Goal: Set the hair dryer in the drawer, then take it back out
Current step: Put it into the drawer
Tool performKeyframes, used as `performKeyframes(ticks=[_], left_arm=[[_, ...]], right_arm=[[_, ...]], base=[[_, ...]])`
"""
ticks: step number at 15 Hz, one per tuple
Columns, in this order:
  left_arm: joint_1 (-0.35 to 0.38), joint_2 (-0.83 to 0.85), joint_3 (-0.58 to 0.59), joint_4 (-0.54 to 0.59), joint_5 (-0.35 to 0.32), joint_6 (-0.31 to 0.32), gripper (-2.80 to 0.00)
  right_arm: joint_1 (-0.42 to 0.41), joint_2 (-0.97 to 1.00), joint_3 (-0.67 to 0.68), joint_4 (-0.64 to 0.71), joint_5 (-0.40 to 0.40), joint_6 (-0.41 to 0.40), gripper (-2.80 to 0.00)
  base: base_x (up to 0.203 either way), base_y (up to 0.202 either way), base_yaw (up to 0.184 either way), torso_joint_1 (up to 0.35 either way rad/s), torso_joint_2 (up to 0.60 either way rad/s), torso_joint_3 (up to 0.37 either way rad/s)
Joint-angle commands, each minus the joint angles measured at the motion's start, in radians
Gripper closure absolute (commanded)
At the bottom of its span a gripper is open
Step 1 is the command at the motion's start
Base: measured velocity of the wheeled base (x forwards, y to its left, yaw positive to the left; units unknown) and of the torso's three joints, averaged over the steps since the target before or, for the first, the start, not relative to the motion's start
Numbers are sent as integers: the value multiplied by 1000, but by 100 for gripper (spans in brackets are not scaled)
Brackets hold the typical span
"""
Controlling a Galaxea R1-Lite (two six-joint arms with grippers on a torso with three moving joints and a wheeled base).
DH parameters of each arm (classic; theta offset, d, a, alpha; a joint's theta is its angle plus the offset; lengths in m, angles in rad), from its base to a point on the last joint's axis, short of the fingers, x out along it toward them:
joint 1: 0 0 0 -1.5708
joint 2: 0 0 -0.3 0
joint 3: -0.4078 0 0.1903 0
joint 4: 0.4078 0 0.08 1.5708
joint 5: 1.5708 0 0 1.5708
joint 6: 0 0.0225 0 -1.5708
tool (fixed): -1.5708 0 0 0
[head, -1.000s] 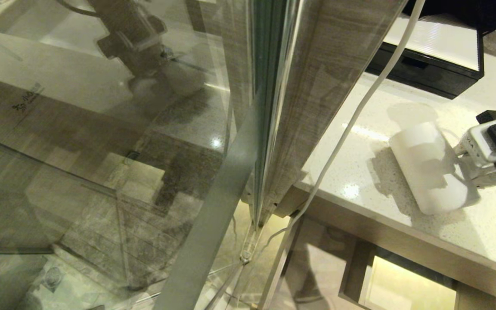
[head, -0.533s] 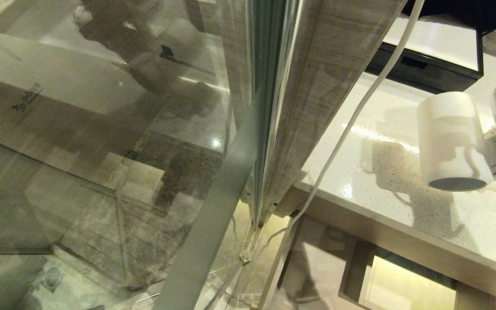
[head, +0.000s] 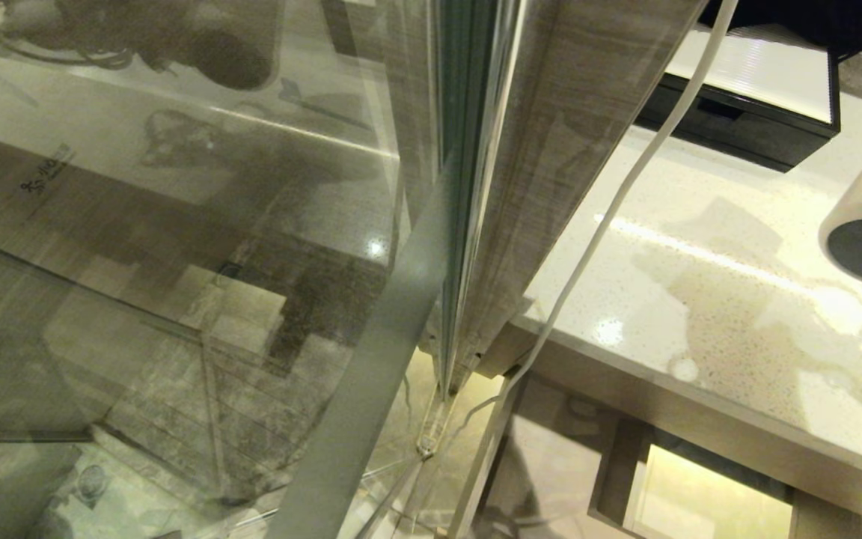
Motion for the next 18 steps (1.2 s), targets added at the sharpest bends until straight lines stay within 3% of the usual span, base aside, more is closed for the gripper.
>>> performKeyframes(ticks=[1,7,18], left_arm=[[0,0,2,0,0,0,0],[1,0,0,0,0,0,0],[1,0,2,0,0,0,0]], right_arm=[[-1,-113,42,10,-5,193,0],[-2,-197,89,10,-7,229,0],[-29,-330,186,-51,-8,232,0]], base=[[0,0,0,0,0,0],[0,0,0,-36,43,-6],[0,0,0,-352,242,-104]])
